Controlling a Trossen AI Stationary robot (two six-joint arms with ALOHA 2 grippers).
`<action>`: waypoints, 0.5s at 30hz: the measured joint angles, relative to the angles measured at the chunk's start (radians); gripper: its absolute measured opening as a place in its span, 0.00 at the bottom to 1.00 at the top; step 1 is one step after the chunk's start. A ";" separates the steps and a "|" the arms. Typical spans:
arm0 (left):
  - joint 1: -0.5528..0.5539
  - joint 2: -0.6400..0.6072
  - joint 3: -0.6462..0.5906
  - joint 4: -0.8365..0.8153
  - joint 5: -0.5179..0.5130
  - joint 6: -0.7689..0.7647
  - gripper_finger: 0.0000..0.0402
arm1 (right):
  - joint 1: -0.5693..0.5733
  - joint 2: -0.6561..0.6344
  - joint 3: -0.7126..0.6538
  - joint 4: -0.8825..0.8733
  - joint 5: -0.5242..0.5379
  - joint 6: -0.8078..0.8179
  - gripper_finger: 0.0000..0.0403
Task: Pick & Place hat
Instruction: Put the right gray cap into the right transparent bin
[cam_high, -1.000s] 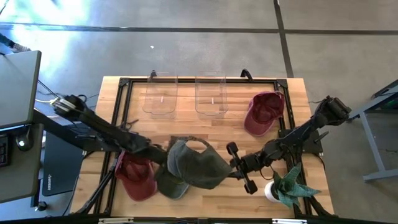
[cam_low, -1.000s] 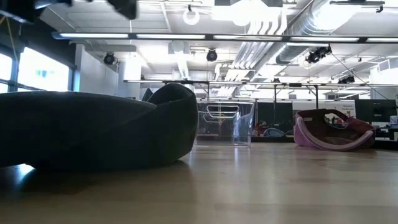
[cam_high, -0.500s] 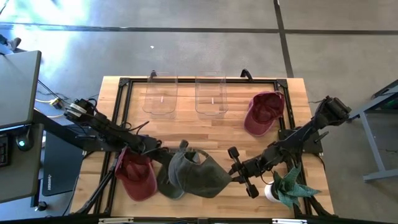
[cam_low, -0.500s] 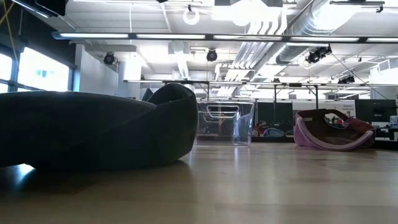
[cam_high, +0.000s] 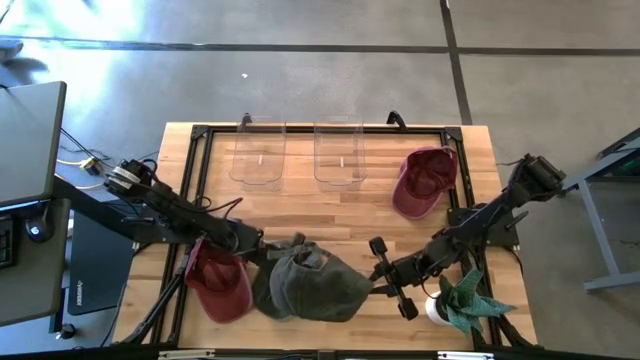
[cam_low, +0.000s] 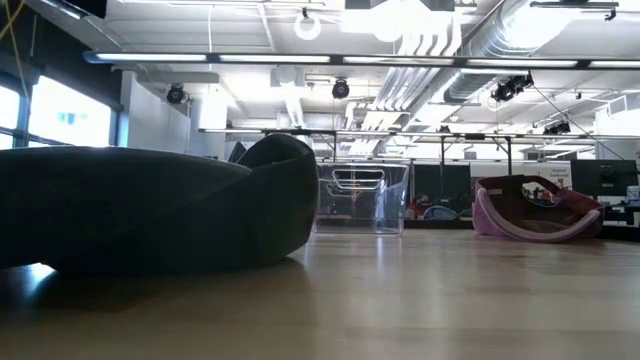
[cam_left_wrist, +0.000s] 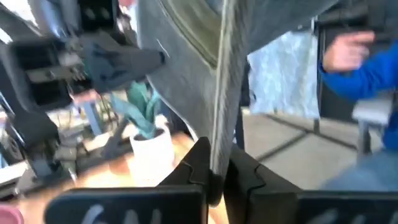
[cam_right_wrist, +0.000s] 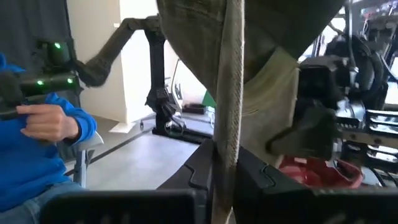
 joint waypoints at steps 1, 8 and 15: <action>-0.001 0.000 0.010 -0.052 -0.015 -0.001 0.02 | 0.000 0.000 0.000 -0.021 0.016 0.020 0.08; -0.046 0.000 0.084 -0.458 -0.395 -0.020 0.01 | 0.001 -0.141 -0.001 -0.556 0.253 0.372 0.31; 0.028 0.000 0.137 -0.889 -0.512 -0.298 0.00 | 0.062 -0.260 0.048 -1.033 0.358 0.742 0.48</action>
